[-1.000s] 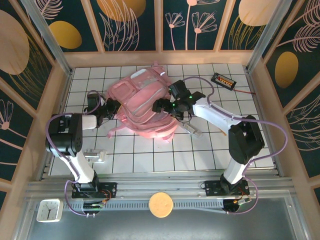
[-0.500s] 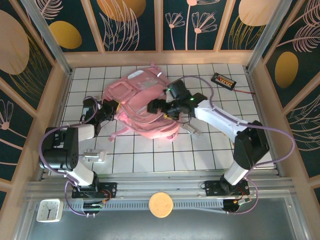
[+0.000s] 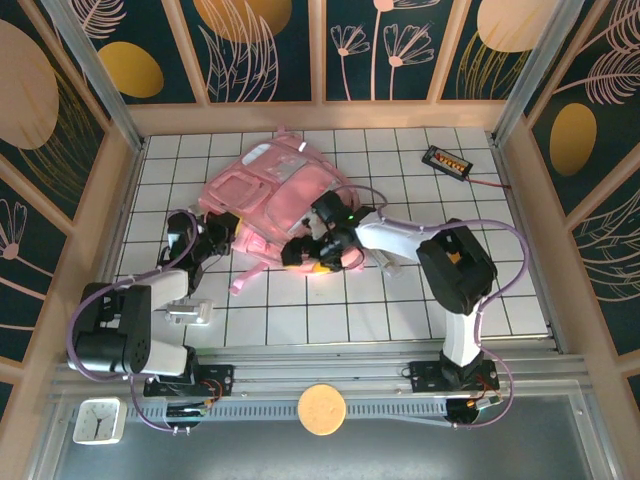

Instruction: Pack the student bag

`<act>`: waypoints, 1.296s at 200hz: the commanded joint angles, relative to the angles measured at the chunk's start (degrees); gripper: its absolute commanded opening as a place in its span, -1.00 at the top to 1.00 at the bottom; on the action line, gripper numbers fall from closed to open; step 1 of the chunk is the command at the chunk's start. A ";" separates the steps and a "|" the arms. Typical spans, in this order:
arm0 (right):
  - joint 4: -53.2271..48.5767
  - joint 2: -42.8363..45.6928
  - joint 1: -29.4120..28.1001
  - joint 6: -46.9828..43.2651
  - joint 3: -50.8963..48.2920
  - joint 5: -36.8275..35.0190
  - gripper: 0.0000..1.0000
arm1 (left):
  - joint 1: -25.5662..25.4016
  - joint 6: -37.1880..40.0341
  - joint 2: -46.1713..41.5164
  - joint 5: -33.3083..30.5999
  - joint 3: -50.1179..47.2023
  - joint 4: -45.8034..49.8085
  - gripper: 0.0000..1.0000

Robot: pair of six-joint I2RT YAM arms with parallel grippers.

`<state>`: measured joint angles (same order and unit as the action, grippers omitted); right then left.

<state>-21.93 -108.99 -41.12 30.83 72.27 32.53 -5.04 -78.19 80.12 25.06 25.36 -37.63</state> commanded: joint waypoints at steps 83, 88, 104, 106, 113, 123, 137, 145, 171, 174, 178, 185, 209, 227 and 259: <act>-15.83 12.34 -5.71 5.25 7.05 -29.08 -0.71 | -6.70 -11.00 -2.14 -9.69 2.74 -6.22 1.00; -15.90 12.54 -7.03 5.72 7.58 -31.30 -0.62 | -7.05 -11.44 -2.03 -9.91 3.12 -6.23 1.00; -12.95 12.00 -10.02 5.65 8.31 -34.63 -0.40 | -8.01 -13.02 -1.73 -10.36 4.42 -6.14 1.00; -12.58 11.84 -10.20 5.76 8.54 -34.70 -0.37 | -8.15 -13.32 -1.72 -10.48 4.58 -6.14 1.00; -11.21 10.86 -10.61 6.27 9.52 -34.77 -0.26 | -8.48 -14.15 -1.73 -10.87 4.92 -6.06 1.00; -9.32 9.57 -10.94 6.48 10.45 -34.47 -0.21 | -8.94 -15.23 -2.08 -11.70 5.47 -5.50 1.00; -7.54 7.67 -11.41 7.40 11.71 -35.64 -0.13 | -9.39 -15.53 -2.47 -12.43 6.54 -4.23 1.00; -6.62 6.63 -11.42 8.04 12.18 -35.96 -0.10 | -9.53 -15.47 -2.76 -12.62 7.18 -3.28 1.00; -2.23 5.20 -11.26 10.27 11.62 -38.82 -0.01 | -9.63 -15.78 -3.34 -12.84 8.26 -1.84 1.00; -1.71 5.01 -11.19 10.31 11.45 -38.98 -0.01 | -9.64 -15.91 -3.33 -12.78 8.29 -1.84 1.00; -1.01 4.77 -11.11 10.38 11.34 -39.08 -0.01 | -9.62 -16.04 -3.38 -12.76 8.31 -1.76 1.00; 0.27 4.26 -10.93 10.65 10.96 -38.88 0.00 | -9.62 -16.13 -3.45 -12.69 8.45 -1.60 1.00; 3.77 3.03 -10.21 11.76 10.00 -40.11 0.00 | -9.59 -16.29 -3.51 -12.23 8.68 -0.89 1.00; 5.89 2.43 -9.47 12.15 10.01 -40.86 0.00 | -9.71 -16.59 -3.74 -12.05 8.78 -0.69 1.00; 7.08 -0.60 -7.76 13.07 11.56 -39.77 0.02 | -10.02 -16.75 -3.52 -11.88 9.19 -0.51 1.00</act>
<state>-17.93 -106.69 -50.24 42.13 82.85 -5.63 -14.28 -89.93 78.67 12.80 31.00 -35.79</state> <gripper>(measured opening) 0.497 0.062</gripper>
